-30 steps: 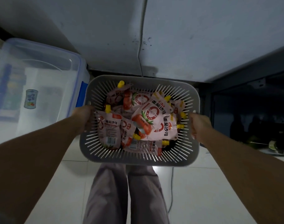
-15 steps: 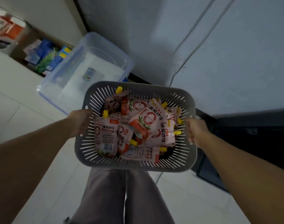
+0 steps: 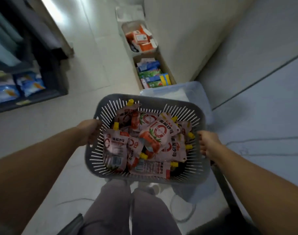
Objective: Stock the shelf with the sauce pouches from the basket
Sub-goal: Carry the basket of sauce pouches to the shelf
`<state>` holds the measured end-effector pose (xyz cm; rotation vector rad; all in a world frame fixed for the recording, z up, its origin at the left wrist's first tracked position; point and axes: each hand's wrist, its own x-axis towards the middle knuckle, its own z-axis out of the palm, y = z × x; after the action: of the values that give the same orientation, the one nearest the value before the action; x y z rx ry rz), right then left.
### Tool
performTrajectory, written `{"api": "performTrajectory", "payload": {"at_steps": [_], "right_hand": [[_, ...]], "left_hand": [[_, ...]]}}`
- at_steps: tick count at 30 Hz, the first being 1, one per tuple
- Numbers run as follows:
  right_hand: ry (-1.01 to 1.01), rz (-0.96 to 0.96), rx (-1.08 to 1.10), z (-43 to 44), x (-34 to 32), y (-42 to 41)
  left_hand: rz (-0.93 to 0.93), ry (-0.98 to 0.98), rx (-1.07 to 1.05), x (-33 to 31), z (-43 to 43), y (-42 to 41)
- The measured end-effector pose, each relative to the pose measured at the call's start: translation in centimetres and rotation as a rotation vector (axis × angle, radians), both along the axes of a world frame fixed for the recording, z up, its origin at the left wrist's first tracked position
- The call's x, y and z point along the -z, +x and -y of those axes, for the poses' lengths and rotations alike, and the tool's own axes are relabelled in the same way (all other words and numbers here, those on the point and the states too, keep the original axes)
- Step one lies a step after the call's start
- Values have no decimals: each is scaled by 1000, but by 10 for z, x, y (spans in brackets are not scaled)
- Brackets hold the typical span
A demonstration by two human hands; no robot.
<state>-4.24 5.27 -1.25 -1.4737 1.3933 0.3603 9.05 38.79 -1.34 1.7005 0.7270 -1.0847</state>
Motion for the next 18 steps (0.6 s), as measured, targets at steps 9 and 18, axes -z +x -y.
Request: {"api": "performTrajectory", "payload": {"at_steps": [9,18], "right_hand": [[71,30,-401,-136,-22,178],[85,89,-783,-291,-50,331]], "left_hand": [[-5,-36,-374,-24,-164,43],[58,-14,-734,-48,-296,76]]}}
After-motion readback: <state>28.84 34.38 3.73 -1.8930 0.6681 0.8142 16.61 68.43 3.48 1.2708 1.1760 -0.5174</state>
